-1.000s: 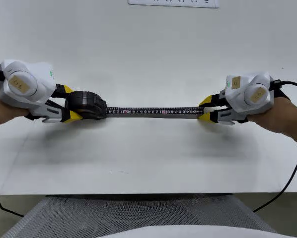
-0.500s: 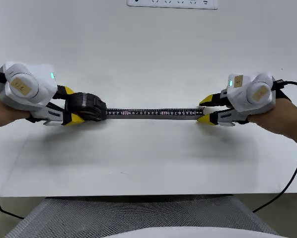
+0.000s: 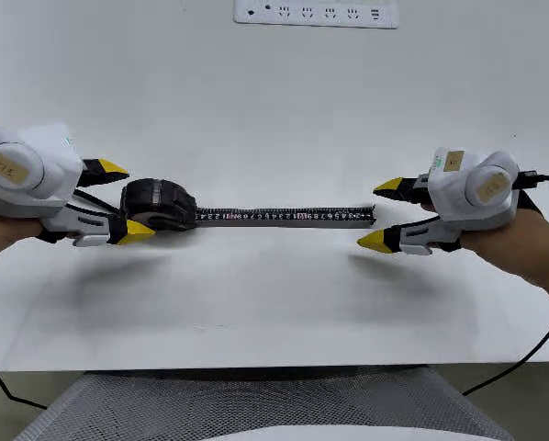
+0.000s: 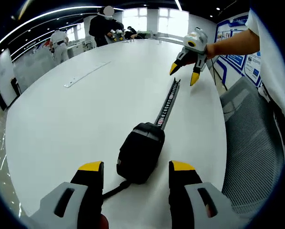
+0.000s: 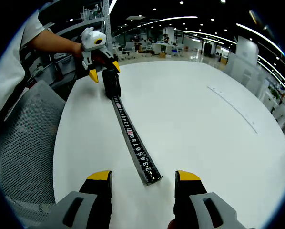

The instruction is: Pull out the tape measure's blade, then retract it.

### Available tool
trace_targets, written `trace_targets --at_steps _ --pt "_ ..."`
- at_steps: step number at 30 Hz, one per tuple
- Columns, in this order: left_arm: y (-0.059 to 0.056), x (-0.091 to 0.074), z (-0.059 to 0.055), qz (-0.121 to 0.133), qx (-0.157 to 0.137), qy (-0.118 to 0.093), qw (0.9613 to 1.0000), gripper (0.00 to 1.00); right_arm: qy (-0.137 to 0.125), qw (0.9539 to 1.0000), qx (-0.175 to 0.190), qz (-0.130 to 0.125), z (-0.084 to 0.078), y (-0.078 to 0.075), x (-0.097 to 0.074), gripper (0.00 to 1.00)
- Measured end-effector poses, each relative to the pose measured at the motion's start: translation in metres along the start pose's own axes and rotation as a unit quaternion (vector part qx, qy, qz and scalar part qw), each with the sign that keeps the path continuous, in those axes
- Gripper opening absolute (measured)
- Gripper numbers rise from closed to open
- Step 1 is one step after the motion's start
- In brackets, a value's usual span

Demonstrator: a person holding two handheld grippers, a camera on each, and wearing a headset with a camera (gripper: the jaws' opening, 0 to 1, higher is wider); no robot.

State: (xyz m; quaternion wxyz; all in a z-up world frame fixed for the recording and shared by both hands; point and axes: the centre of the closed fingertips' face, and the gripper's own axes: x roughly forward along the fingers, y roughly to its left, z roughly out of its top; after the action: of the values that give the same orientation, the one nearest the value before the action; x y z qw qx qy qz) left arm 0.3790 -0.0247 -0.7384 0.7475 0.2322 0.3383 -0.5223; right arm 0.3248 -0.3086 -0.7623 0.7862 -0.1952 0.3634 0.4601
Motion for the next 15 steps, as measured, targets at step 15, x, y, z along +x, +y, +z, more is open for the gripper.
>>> trace_targets --at_steps 15 --pt "-0.016 -0.022 -0.002 0.046 -0.037 -0.037 0.9976 0.59 -0.006 0.9989 0.024 -0.04 -0.002 0.016 -0.013 0.7"
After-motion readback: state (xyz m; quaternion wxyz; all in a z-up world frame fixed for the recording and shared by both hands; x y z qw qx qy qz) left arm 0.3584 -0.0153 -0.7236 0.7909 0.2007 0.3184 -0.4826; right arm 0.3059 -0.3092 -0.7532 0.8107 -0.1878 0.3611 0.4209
